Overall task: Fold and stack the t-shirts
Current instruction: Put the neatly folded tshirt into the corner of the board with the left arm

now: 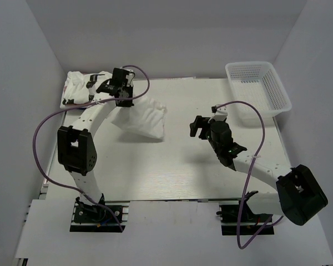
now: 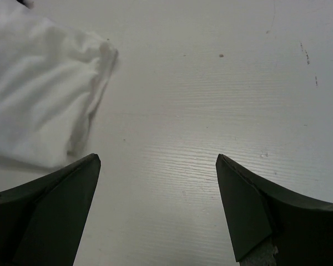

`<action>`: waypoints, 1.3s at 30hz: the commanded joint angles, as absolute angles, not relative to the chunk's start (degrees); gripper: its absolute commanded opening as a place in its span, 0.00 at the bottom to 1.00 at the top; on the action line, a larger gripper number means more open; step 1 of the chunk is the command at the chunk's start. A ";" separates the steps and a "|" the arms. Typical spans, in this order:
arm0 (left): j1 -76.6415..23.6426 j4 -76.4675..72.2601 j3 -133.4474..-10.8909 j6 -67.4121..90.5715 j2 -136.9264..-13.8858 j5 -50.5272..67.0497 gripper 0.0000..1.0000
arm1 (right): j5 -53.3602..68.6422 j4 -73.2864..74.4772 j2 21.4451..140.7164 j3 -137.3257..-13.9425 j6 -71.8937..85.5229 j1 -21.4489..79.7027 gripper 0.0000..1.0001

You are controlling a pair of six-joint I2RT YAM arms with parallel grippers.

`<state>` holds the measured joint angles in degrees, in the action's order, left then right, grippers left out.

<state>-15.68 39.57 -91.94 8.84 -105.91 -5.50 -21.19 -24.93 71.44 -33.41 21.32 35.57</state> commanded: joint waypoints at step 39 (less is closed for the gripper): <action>1.40 37.36 -131.12 -15.22 -118.64 -24.87 0.00 | -29.00 -26.02 77.25 -37.97 17.84 35.42 0.90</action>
<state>-1.45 40.91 -127.07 -17.02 -119.11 -25.06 -26.72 -25.36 76.38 -35.33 18.94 35.38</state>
